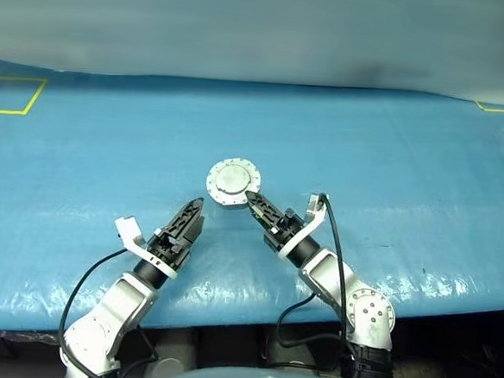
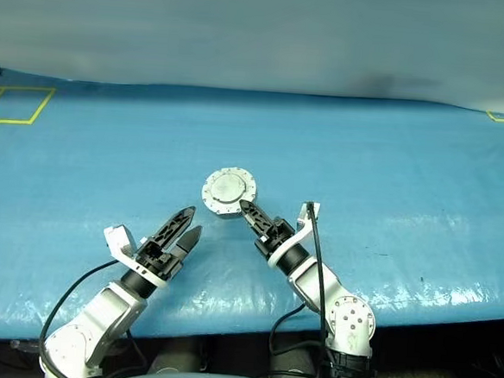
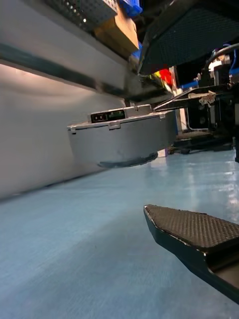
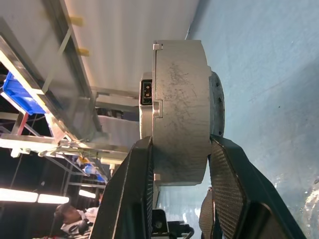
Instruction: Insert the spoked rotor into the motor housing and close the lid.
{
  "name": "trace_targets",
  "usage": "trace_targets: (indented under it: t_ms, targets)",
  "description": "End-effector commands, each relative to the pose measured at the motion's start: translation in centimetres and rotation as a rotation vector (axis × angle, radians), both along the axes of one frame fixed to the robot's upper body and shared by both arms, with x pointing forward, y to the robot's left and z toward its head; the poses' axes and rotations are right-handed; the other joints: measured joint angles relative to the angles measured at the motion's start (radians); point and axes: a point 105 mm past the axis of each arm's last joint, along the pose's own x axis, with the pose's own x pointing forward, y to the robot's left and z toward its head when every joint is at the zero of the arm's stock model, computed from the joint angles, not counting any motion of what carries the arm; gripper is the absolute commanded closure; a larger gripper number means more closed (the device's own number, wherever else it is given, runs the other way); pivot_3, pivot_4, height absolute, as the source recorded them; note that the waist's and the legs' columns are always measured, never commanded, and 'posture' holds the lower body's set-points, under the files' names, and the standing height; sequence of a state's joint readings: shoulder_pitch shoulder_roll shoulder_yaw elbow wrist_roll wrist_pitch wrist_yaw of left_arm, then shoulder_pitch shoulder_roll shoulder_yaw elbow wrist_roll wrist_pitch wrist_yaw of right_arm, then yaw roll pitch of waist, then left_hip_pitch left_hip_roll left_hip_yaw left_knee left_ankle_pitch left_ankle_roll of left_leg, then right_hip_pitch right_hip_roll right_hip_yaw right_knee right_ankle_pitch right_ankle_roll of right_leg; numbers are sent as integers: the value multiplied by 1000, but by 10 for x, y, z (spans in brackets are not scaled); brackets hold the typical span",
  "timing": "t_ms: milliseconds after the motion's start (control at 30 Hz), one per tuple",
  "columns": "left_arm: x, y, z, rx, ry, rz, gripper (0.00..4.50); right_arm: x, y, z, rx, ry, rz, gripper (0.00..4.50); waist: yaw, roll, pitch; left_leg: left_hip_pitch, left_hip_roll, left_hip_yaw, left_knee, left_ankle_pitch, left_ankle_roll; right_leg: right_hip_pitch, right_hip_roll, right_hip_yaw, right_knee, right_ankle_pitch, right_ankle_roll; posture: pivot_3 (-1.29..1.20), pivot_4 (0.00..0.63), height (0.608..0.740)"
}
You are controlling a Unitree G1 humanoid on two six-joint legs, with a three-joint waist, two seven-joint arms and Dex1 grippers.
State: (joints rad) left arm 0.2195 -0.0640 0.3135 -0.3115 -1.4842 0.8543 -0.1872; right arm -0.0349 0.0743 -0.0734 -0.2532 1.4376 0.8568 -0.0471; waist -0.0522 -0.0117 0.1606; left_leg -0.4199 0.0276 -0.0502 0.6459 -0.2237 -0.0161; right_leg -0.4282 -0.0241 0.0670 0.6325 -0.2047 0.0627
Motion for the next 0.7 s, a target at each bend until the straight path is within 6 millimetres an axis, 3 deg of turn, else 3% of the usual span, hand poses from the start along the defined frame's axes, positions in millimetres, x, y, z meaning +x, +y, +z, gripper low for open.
trace_targets:
  t_ms: [33, 133, 467, 700]
  targets:
    - [0, -1, 2, -79, -12, 7, 7, -10, 13, 32, 91, -100, 74, 3267, -2, 0, 0, 0, 0, 0, 0, 0, 0, 0, 0, 0, 0, 0, 0, 0, 150, 740]
    - [2, -1, -4, -93, 3, 3, 7, -16, 19, 34, 100, -95, 106, 3267, -2, 0, 0, 0, 0, 0, 0, 0, 0, 0, 0, 0, 0, 0, 0, 0, 150, 740]
    - [4, -7, 0, -149, -73, -40, 7, -33, 26, 25, 82, -51, 168, 3267, -8, 0, 0, 0, 0, 0, 0, 0, 0, 0, 0, 0, 0, 0, 0, 0, 150, 740]
    - [0, -11, 3, -142, -92, -81, 7, -30, 22, 24, 84, -40, 140, 3267, -9, 0, 0, 0, 0, 0, 0, 0, 0, 0, 0, 0, 0, 0, 0, 0, 150, 740]
